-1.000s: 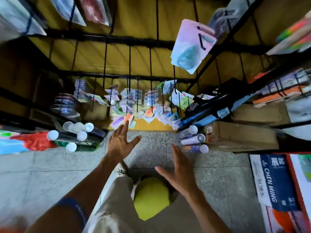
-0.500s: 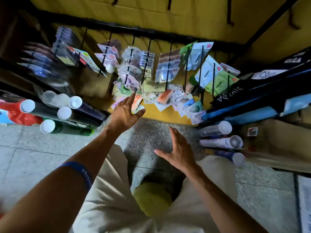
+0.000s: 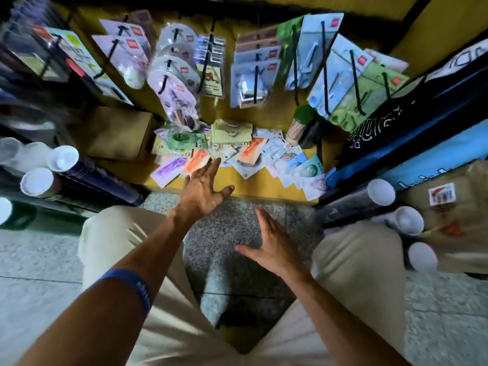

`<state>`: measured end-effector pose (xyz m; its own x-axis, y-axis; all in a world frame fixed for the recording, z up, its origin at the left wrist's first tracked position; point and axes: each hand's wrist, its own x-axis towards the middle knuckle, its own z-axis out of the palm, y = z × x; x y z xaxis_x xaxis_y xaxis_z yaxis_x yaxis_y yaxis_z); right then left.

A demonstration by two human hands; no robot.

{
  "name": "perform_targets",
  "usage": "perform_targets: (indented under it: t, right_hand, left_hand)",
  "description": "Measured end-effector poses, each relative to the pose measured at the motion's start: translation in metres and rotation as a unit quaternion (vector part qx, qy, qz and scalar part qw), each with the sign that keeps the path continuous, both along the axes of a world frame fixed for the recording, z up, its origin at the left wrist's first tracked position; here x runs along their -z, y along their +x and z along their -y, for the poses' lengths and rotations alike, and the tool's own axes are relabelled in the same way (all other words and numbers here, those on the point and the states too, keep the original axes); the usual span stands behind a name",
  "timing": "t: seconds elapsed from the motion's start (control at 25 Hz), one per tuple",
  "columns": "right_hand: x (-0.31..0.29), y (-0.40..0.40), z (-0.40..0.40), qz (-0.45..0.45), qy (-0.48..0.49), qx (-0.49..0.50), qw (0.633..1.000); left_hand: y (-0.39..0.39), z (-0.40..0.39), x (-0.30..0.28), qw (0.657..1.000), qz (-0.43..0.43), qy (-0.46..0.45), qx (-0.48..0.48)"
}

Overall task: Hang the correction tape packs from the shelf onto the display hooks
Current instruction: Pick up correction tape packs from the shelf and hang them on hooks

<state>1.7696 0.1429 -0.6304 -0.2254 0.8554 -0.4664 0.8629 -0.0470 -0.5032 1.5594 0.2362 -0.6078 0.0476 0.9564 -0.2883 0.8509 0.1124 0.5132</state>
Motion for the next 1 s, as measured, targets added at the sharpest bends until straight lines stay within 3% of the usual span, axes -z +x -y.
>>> perform_targets:
  t: [0.24, 0.48, 0.6, 0.76, 1.0]
  right_hand:
    - [-0.015, 0.000, 0.030, -0.003, 0.039, 0.010, 0.999]
    - [-0.032, 0.008, 0.058, 0.003, 0.095, 0.038, 0.995]
    - [-0.028, 0.014, 0.063, -0.014, 0.098, 0.078, 0.992]
    - [-0.006, 0.021, 0.050, -0.007, 0.078, 0.093, 0.993]
    - [0.047, 0.041, -0.051, -0.004, 0.047, 0.138, 0.989]
  left_hand:
    - [0.015, 0.046, -0.016, 0.996, -0.049, 0.060, 0.046]
    - [0.026, 0.078, -0.041, 0.995, 0.065, 0.065, -0.028]
    - [0.034, 0.068, -0.053, 0.995, 0.062, 0.068, -0.037]
    - [0.037, 0.049, -0.023, 0.996, 0.065, 0.018, -0.054]
    - [0.059, 0.004, 0.060, 0.998, 0.037, -0.055, -0.015]
